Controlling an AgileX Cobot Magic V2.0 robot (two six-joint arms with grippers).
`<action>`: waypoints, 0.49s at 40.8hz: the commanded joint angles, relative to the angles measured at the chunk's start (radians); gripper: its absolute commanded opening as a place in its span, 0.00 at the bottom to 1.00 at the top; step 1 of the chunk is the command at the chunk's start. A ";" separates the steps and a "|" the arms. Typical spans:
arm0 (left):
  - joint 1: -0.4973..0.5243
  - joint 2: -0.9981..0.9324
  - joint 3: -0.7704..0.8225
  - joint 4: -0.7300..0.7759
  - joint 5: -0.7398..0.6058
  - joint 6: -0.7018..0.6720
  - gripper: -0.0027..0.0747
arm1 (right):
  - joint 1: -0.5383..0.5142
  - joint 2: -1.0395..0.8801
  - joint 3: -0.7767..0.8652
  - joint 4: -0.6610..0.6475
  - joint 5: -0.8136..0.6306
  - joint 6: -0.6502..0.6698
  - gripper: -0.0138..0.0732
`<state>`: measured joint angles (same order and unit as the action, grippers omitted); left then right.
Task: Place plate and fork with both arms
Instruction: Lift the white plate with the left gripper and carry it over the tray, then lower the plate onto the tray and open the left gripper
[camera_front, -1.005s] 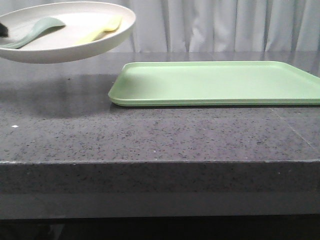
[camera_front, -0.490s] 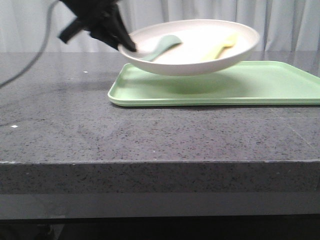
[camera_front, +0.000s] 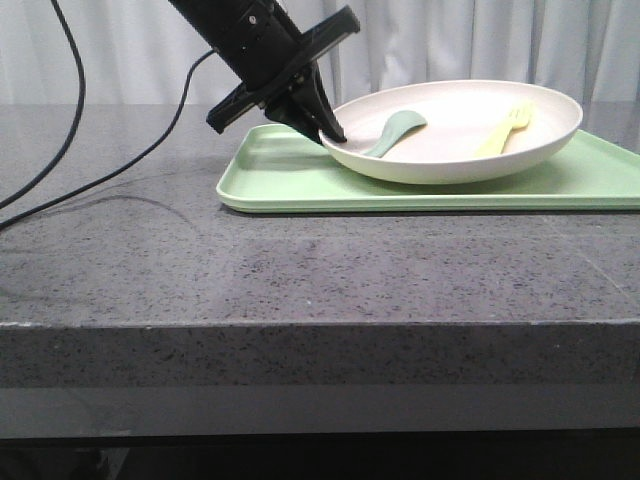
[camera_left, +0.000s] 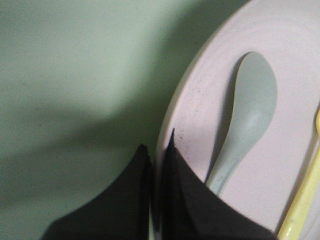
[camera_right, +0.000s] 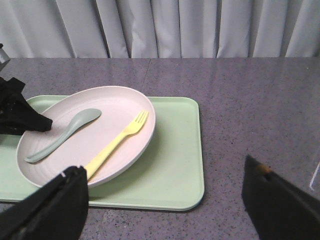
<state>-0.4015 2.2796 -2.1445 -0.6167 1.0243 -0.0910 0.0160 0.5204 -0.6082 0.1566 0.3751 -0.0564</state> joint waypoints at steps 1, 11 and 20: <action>-0.007 -0.071 -0.039 -0.056 -0.038 -0.018 0.01 | -0.003 0.008 -0.035 0.004 -0.078 -0.009 0.90; -0.007 -0.071 -0.039 -0.052 -0.042 -0.018 0.20 | -0.003 0.008 -0.035 0.004 -0.078 -0.009 0.90; 0.002 -0.078 -0.114 -0.052 0.033 -0.010 0.46 | -0.003 0.008 -0.035 0.004 -0.078 -0.009 0.90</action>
<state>-0.4015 2.2804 -2.1855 -0.6177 1.0392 -0.0950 0.0160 0.5204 -0.6082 0.1566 0.3751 -0.0564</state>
